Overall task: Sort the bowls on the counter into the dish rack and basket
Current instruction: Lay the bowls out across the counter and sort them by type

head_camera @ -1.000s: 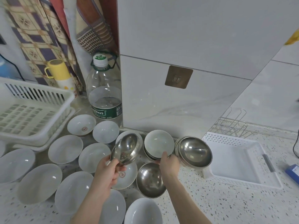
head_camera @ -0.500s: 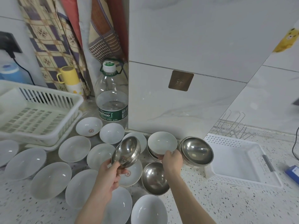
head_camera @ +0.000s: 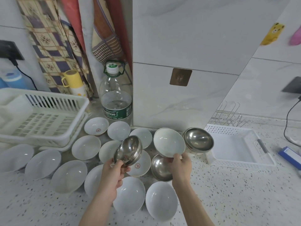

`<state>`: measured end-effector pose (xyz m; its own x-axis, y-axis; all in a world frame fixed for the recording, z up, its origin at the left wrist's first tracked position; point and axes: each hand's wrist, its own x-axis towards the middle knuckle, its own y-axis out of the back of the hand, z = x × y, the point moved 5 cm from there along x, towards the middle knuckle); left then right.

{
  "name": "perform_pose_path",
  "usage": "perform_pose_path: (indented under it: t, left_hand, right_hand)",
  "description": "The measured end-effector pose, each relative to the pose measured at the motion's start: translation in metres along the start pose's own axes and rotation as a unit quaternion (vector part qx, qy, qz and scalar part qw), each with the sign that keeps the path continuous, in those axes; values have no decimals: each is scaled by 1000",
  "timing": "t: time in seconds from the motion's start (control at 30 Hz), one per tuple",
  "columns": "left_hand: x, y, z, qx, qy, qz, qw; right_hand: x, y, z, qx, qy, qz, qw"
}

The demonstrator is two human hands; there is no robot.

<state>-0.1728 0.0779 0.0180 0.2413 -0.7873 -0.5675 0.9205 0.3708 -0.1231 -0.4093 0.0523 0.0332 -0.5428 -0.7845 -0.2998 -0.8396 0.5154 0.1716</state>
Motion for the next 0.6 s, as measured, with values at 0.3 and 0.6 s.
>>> perform_pose_path:
  t: [0.3,0.6]
  left_hand:
    - [-7,-1,-9,62,-3,-42,997]
    - [-14,-34,-34,90,12,-74,993]
  right_hand:
    - [-39,50,25,56,-36,51,996]
    - [-49,103,24,98,-5,89,991]
